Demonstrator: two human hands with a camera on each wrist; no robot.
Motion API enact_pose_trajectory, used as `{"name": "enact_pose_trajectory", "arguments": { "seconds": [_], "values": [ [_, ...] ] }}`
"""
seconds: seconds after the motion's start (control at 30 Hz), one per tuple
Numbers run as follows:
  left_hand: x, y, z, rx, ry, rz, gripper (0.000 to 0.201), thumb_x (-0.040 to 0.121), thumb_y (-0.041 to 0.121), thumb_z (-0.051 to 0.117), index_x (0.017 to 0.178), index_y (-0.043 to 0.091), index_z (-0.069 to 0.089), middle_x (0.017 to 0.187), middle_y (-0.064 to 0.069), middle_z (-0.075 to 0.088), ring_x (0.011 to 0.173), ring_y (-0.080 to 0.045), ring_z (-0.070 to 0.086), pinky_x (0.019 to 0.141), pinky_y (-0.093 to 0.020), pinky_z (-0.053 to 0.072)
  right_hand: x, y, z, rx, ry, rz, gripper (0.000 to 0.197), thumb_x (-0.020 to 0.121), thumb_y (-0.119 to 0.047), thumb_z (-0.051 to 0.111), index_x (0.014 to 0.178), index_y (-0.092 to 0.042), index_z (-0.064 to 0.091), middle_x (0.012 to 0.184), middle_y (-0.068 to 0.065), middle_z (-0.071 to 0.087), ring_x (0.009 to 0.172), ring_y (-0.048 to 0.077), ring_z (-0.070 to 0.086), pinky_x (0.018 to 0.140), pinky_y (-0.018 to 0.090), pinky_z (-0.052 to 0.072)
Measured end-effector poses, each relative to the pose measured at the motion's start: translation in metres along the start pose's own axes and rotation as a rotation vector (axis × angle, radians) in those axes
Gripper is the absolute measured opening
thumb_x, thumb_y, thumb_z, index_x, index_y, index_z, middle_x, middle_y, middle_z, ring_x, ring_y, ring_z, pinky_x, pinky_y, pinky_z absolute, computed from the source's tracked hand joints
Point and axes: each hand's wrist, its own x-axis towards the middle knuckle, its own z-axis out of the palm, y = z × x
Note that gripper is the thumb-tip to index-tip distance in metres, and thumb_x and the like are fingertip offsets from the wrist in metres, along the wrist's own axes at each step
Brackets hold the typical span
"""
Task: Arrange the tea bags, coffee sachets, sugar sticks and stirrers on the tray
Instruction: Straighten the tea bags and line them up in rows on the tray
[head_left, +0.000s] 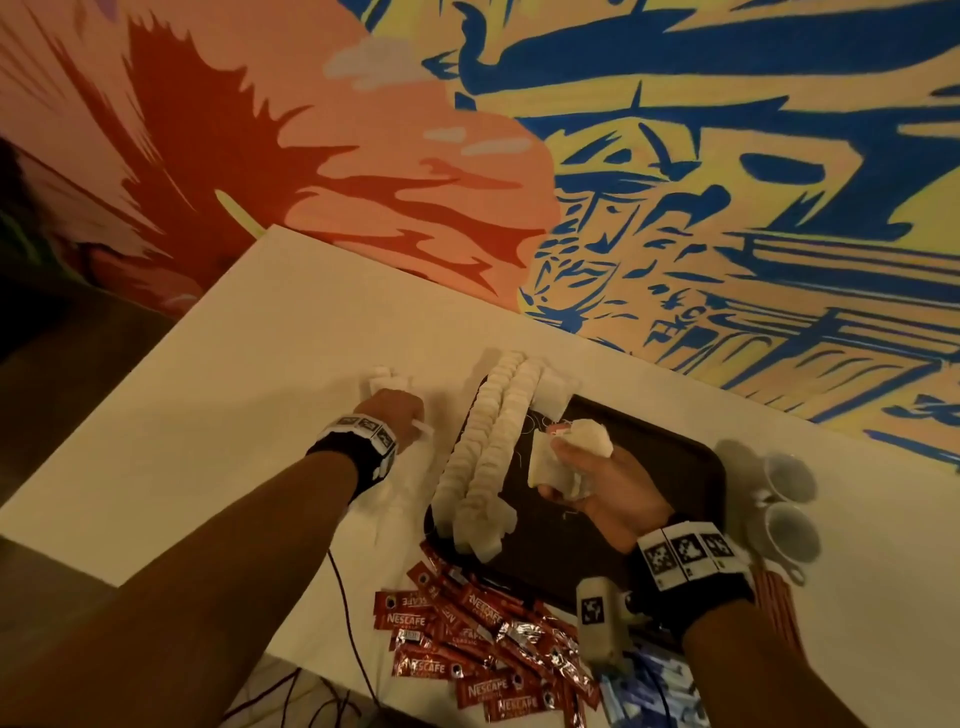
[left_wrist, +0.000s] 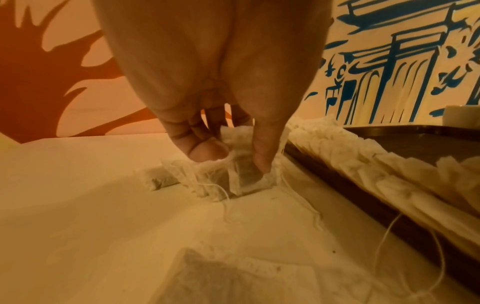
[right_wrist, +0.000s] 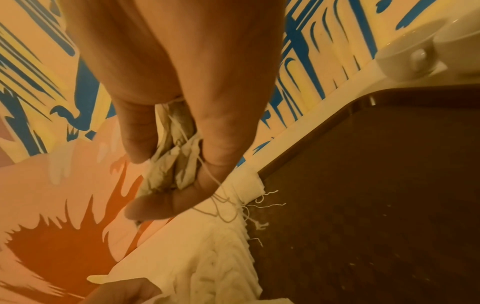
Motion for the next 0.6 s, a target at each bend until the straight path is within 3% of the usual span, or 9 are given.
{"name": "enact_pose_trajectory", "arguments": {
  "seconds": [0.07,0.13,0.33,0.43,0.6],
  "values": [
    [-0.007,-0.005,0.000,-0.035,0.033,-0.014,0.009,0.093,0.032,0.061,0.097,0.025,0.064,0.110,-0.002,0.065,0.100,-0.023,0.058,0.086,-0.036,0.052,-0.005,0.008,-0.006,-0.011,0.037,0.014,0.026,0.090,-0.013,0.074,0.115,-0.010,0.070,0.125,0.020,0.066,0.115,0.041,0.064,0.068,0.039,0.059],
    [-0.019,-0.006,-0.005,-0.068,0.072,-0.025,0.016,0.095,0.037,0.058,0.103,0.024,0.064,0.109,0.001,0.061,0.095,-0.021,0.056,0.080,-0.030,0.047,-0.013,0.013,-0.011,0.003,0.062,0.018,0.020,0.091,-0.013,0.073,0.110,-0.010,0.072,0.126,0.022,0.065,0.115,0.043,0.063,0.068,0.040,0.060],
    [-0.051,0.005,-0.050,-0.184,0.191,0.022,0.021,0.099,0.033,0.052,0.107,0.020,0.067,0.113,-0.003,0.068,0.101,-0.027,0.061,0.079,-0.031,0.042,-0.040,0.005,-0.029,0.177,0.044,0.024,0.015,0.096,-0.009,0.061,0.108,-0.011,0.068,0.122,0.022,0.061,0.107,0.039,0.063,0.080,0.047,0.056],
    [-0.056,0.028,-0.078,-0.302,0.263,0.127,0.018,0.099,0.027,0.057,0.107,0.017,0.070,0.109,-0.005,0.070,0.097,-0.026,0.061,0.075,-0.029,0.037,-0.050,0.001,-0.039,0.251,0.055,-0.002,0.017,0.098,-0.004,0.052,0.107,-0.011,0.065,0.121,0.020,0.059,0.106,0.038,0.061,0.083,0.047,0.054],
    [-0.031,0.089,-0.097,-0.337,0.249,0.308,0.021,0.099,0.020,0.057,0.114,0.014,0.070,0.113,-0.005,0.069,0.099,-0.021,0.060,0.077,-0.024,0.034,-0.045,0.006,-0.059,0.244,0.140,-0.006,0.024,0.097,-0.005,0.057,0.120,-0.007,0.064,0.133,0.022,0.054,0.117,0.042,0.058,0.067,0.040,0.063]
  ]
}}
